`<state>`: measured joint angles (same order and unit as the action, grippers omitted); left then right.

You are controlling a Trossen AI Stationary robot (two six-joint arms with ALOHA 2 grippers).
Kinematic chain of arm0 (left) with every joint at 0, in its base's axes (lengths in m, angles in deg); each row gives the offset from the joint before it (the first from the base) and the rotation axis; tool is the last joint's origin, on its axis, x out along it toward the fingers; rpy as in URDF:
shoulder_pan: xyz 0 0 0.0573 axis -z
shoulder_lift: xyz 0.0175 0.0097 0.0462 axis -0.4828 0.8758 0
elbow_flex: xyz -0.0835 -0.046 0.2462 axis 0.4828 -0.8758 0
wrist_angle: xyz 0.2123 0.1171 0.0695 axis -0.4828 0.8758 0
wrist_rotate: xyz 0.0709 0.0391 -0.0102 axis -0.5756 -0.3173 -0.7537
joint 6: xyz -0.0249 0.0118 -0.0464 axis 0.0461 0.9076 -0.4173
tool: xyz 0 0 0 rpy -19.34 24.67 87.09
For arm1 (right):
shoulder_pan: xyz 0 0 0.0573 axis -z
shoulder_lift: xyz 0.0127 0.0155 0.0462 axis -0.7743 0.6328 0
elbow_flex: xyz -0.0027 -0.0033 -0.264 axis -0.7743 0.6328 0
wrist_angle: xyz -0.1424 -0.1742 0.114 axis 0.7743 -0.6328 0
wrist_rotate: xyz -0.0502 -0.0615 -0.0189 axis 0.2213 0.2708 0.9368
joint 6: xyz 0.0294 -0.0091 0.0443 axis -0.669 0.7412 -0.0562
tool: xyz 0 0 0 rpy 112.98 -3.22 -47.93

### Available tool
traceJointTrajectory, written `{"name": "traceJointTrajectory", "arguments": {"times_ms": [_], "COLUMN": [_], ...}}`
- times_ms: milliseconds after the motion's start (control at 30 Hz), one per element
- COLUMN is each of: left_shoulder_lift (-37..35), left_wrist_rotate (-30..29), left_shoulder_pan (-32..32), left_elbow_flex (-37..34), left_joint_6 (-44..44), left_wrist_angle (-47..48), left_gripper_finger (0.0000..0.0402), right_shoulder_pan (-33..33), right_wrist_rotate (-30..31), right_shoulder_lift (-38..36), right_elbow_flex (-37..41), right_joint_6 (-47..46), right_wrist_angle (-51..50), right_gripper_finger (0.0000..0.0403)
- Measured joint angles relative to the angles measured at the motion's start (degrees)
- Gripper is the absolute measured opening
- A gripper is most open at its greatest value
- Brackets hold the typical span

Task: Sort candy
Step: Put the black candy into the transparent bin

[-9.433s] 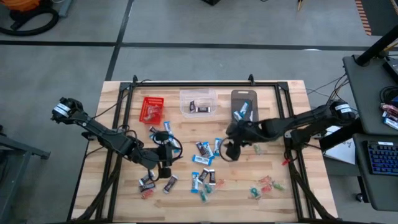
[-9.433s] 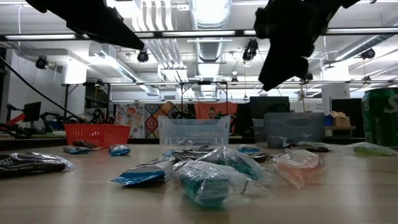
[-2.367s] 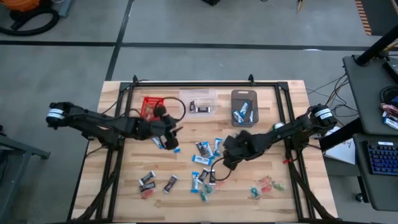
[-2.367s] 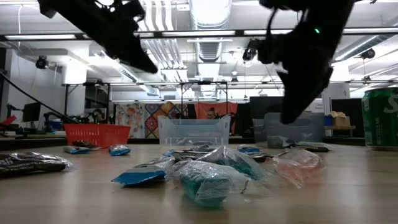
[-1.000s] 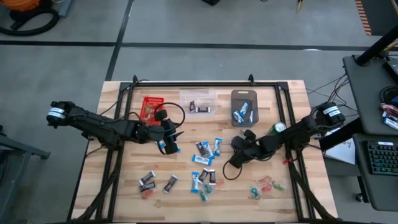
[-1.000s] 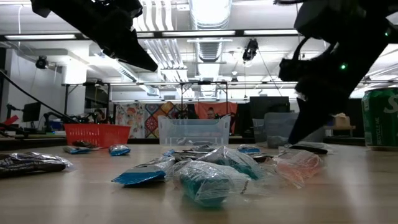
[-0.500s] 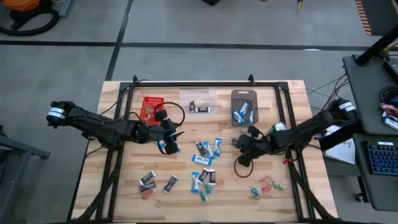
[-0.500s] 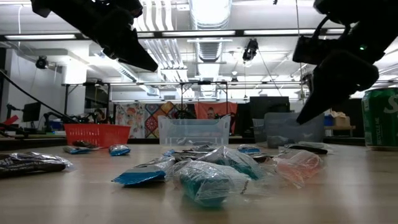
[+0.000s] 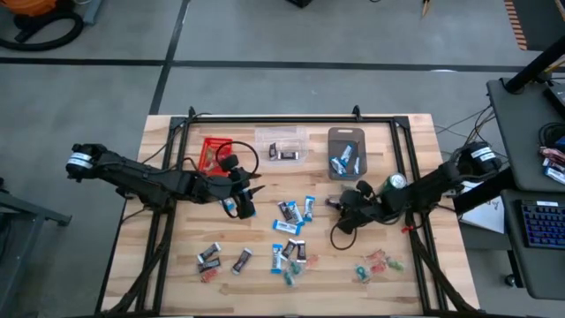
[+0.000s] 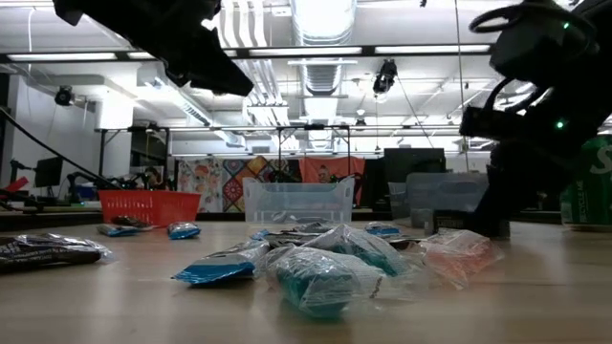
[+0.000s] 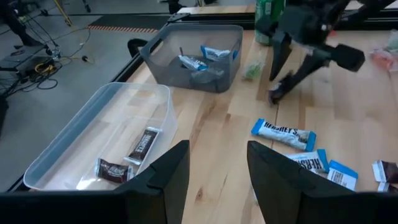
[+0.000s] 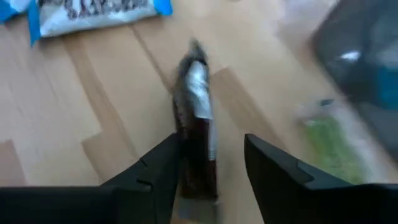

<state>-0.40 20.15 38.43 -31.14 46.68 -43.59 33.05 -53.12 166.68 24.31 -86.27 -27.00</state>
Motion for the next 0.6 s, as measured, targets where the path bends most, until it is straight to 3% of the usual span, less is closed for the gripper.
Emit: {"name": "traceJointTrajectory", "arguments": {"times_ms": [300, 600], "left_shoulder_lift": [3.17, 10.17], "left_wrist_rotate": [0.02, 0.11], "left_shoulder_pan": [0.00, 0.00], "left_elbow_flex": [0.00, 0.00], "left_joint_6": [-0.16, -1.84], "left_wrist_angle": [-1.09, -4.49], "left_gripper_finger": [0.0144, 0.0144], "right_shoulder_pan": [0.09, 0.09], "right_wrist_rotate": [0.42, -0.08], "right_shoulder_lift": [7.55, 3.26], "right_elbow_flex": [-0.09, -0.67], "right_joint_6": [-1.06, 0.74], "right_wrist_angle": [4.32, 4.58], "right_gripper_finger": [0.0162, 0.0061]}}
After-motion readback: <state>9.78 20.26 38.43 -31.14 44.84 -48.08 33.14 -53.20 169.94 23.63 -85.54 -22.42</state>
